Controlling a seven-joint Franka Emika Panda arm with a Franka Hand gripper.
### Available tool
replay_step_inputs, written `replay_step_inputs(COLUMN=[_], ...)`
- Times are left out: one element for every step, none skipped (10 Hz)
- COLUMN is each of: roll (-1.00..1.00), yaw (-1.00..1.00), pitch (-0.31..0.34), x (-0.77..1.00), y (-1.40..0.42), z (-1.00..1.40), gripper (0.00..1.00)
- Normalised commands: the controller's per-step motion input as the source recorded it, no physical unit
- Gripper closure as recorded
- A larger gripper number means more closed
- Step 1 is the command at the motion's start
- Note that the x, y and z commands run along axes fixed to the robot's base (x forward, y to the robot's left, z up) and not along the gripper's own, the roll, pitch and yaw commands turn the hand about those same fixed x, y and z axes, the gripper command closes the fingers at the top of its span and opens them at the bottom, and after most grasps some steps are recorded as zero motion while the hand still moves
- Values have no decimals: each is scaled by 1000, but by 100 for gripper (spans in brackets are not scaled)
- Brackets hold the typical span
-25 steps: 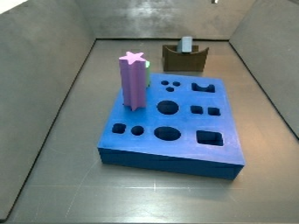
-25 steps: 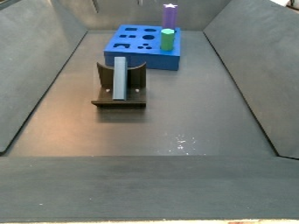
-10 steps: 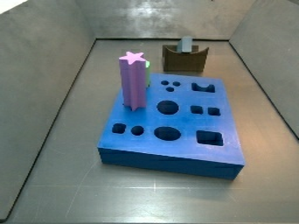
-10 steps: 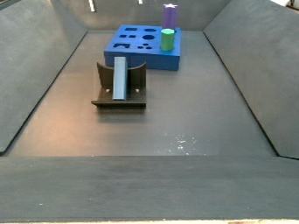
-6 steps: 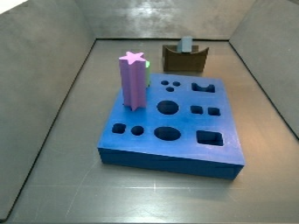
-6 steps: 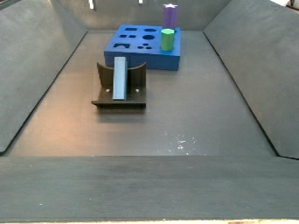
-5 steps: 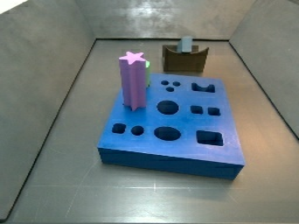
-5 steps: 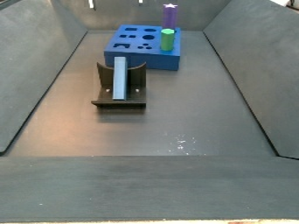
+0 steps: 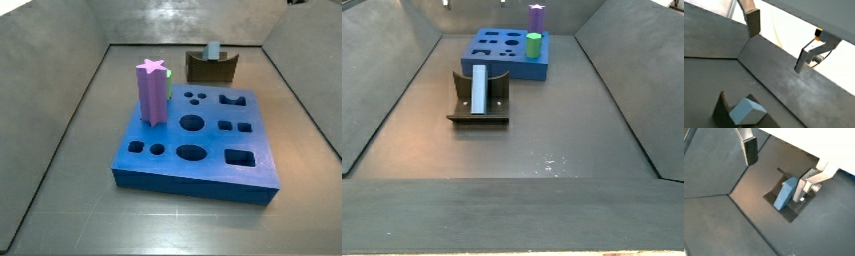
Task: Pick up the rectangle object. Move up. Place the rectangle object on the fixture. Regrasp the rectangle object. Move to above the board. Insert the rectangle object.
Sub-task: Regrasp the rectangle object.
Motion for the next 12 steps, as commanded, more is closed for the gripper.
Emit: replay_step_inputs(roll=[1000, 1000, 1000, 780, 572, 370, 212, 167, 154, 146, 143, 135], yaw=[22, 39, 58, 69, 89, 122, 253, 275, 286, 281, 260, 216], pitch=[71, 106, 135, 180, 201, 204, 262, 222, 147, 38, -40, -140], x=[52, 59, 67, 78, 86, 90, 36, 38, 52, 62, 68, 82], y=[-34, -39, -39, -40, -44, -36, 73, 72, 66, 59, 56, 52], z=[-16, -19, -21, -17, -17, -17, -1000, -1000, -1000, -1000, -1000, -1000], gripper=[0, 0, 0, 0, 0, 0, 0, 0, 0, 0, 0, 0])
